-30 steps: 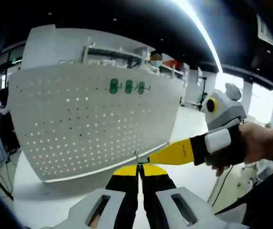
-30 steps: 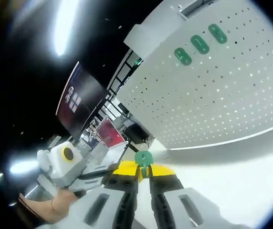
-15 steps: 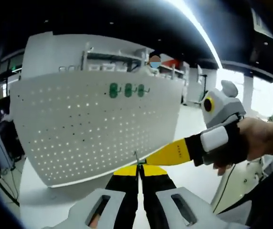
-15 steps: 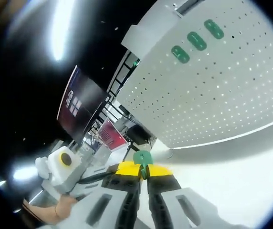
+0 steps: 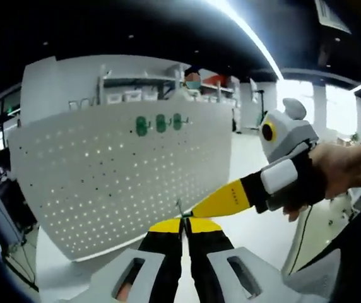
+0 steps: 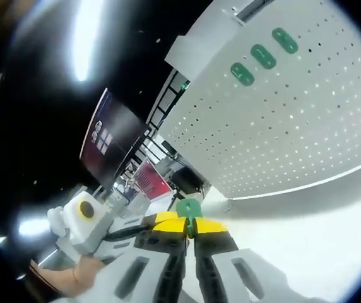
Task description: Insert the hook assembly into the mounting plate slot until the hook locks in place.
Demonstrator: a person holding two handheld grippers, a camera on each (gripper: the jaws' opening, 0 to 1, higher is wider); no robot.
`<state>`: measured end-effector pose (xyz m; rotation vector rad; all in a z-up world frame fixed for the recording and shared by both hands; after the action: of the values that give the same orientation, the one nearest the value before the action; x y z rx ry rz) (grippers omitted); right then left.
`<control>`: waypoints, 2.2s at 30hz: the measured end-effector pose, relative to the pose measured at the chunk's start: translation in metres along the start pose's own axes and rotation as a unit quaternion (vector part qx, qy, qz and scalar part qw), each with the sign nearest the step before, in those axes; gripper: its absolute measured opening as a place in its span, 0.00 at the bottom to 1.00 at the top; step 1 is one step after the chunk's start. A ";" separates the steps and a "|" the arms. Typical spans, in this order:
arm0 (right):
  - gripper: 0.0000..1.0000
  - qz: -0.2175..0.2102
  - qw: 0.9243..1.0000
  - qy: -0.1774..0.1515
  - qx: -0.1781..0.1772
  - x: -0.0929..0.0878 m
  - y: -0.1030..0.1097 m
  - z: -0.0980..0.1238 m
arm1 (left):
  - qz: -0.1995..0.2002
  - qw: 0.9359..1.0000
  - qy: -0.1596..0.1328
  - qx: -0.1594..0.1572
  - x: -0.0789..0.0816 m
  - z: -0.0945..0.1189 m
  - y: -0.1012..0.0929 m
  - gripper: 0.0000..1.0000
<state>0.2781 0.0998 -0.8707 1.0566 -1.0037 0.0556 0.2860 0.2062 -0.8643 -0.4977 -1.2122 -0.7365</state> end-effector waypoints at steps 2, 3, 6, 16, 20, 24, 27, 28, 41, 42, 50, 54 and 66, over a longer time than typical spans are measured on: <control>0.00 0.002 1.000 -0.003 0.003 0.001 0.000 0.001 | 0.001 1.000 -0.003 -0.006 0.002 0.000 0.000 0.03; 0.00 0.004 1.000 -0.004 0.004 0.001 0.000 0.002 | 0.004 1.000 -0.003 -0.009 0.002 -0.001 0.000 0.03; 0.00 0.026 1.000 -0.006 0.004 0.003 0.001 0.003 | 0.015 1.000 0.000 -0.015 0.002 -0.002 0.000 0.04; 0.00 0.108 0.994 -0.018 -0.006 0.017 0.002 0.010 | 0.087 0.995 0.009 -0.049 -0.004 -0.003 -0.002 0.25; 0.00 0.122 0.992 -0.022 -0.003 0.020 0.004 0.009 | 0.098 0.993 -0.002 -0.059 -0.003 -0.001 -0.003 0.44; 0.00 0.149 0.989 -0.024 -0.004 0.020 0.006 0.005 | 0.111 0.991 -0.016 -0.077 -0.001 0.002 -0.006 0.61; 0.00 0.168 0.986 -0.018 -0.004 0.019 0.009 0.002 | 0.132 0.986 -0.037 -0.100 -0.002 0.003 -0.009 0.72; 0.00 0.172 0.985 -0.014 -0.003 0.018 0.010 0.000 | 0.135 0.985 -0.032 -0.100 -0.004 0.004 -0.008 0.75; 0.00 0.204 0.979 -0.003 -0.012 0.014 0.007 -0.005 | 0.163 0.980 -0.045 -0.101 -0.005 0.006 -0.013 1.00; 0.00 0.211 0.977 -0.004 -0.016 0.015 0.006 -0.005 | 0.166 0.980 -0.046 -0.102 -0.004 0.006 -0.013 1.00; 0.00 0.247 0.967 -0.030 -0.044 0.023 0.002 -0.005 | 0.185 0.977 -0.059 -0.089 -0.004 0.008 -0.008 1.00; 0.00 0.277 0.957 -0.058 -0.071 0.035 -0.003 -0.005 | 0.188 0.977 -0.060 -0.084 -0.005 0.010 -0.007 1.00; 0.00 0.340 0.921 -0.128 -0.142 0.084 -0.033 0.003 | 0.206 0.975 -0.056 -0.066 -0.017 0.019 -0.003 1.00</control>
<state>0.3403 0.0455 -0.8337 0.4152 -1.5340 0.3361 0.2688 0.2210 -0.8749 -0.8807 -1.1182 -0.4375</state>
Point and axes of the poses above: the point that each gripper's makers call its tool centre point, and the gripper's own axes: z roughly backward along the fingers, y roughly to its left, x roughly out of its top, the point moved 7 cm from there along z, roughly backward along the fingers, and after that the axes turned 3 degrees about x, right-handed, at the moved point
